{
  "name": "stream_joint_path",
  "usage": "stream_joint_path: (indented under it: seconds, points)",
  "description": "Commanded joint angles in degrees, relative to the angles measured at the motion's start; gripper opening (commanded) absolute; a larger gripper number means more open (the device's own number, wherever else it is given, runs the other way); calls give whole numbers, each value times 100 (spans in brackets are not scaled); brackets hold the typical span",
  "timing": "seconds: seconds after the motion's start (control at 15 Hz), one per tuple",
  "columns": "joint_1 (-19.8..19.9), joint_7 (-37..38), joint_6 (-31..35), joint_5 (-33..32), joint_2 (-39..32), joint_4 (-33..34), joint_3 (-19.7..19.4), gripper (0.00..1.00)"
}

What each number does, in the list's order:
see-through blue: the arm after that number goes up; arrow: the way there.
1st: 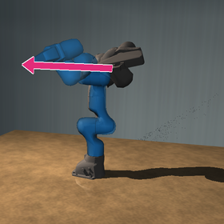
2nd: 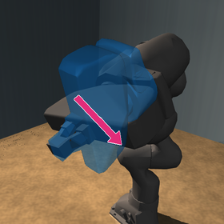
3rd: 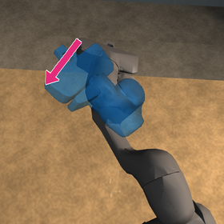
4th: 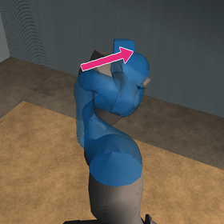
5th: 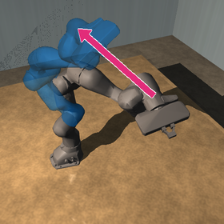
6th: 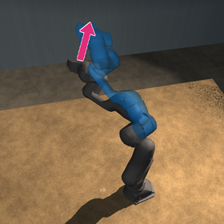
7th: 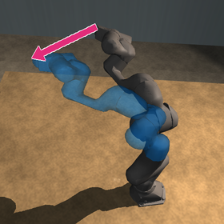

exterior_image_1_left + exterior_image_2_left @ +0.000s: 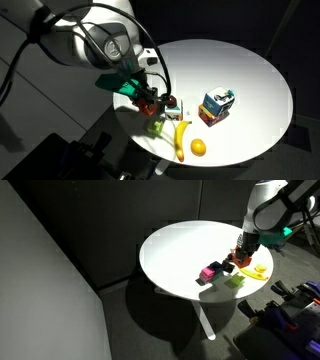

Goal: Put the orange block on the table

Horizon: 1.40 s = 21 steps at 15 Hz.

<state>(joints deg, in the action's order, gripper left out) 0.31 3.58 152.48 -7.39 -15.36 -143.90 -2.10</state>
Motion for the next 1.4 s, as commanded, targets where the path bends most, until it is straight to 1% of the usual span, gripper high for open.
stream_joint_path:
  seconds: [0.0, 0.27, 0.67, 1.0, 1.33]
  points:
    - [112, -359, 150, 81, -89, -116, -9, 31]
    - [159, -529, 210, 54, -199, -172, -15, 31]
    - [156, -635, 440, -42, -361, -239, -125, 31]
    - [125, -597, 612, -75, -550, -169, -233, 31]
    - [121, -601, 689, -51, -709, -88, -256, 31]
